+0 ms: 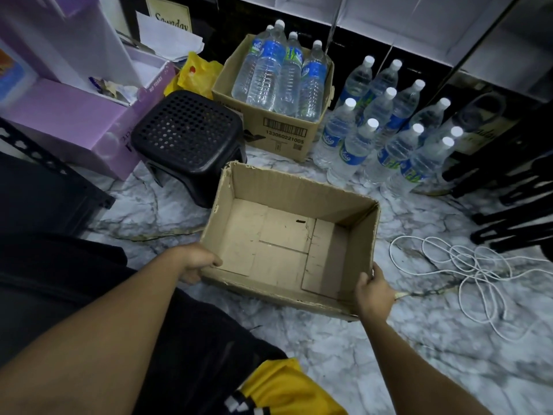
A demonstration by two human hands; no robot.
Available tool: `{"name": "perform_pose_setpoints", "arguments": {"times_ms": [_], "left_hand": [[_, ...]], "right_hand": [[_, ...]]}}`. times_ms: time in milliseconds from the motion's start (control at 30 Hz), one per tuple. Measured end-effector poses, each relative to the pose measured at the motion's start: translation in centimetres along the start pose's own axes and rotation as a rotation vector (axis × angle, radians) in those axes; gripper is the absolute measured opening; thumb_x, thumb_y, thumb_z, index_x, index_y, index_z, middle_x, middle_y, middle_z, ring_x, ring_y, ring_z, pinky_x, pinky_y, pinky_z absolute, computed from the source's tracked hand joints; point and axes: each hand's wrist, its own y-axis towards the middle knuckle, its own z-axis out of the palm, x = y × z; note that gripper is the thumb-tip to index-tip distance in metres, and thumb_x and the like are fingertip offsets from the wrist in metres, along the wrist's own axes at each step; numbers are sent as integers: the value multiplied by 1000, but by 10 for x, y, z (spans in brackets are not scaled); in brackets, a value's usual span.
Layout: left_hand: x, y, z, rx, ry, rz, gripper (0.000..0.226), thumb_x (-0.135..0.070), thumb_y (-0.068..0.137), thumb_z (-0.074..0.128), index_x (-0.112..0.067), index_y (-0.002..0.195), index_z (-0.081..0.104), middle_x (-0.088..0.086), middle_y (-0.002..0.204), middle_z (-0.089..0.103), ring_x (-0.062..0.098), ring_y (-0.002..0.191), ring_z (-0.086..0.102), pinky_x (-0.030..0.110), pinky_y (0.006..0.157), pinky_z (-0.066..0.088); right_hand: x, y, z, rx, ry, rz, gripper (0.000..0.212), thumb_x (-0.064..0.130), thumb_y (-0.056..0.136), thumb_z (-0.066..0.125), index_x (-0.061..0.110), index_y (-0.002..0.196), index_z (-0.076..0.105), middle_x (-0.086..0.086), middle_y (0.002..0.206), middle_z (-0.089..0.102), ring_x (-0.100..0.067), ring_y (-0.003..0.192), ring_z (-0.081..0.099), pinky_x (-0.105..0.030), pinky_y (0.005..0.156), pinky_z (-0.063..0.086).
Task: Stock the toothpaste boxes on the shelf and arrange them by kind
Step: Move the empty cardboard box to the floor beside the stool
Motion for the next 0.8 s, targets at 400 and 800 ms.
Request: {"name": "perform_pose_setpoints", "arguments": {"times_ms": [400, 800], "left_hand": [[28, -16, -29, -267, -88, 211, 67, -30, 76, 71, -22, 138, 48, 4, 123, 62, 24, 108, 59, 32, 95, 51], [40, 8, -44, -314, -129, 250, 57, -27, 90, 58, -22, 145, 43, 4, 139, 57, 28, 120, 56, 29, 96, 47]], "right_hand": [[39, -12, 13, 107, 10, 35, 62, 30, 88, 65, 13, 140, 37, -23, 122, 62, -42, 111, 56, -47, 89, 47], [295, -44, 116, 341, 52, -933, 50, 20, 87, 64, 12, 134, 52, -7, 129, 57, -26, 120, 49, -35, 102, 38]]}}
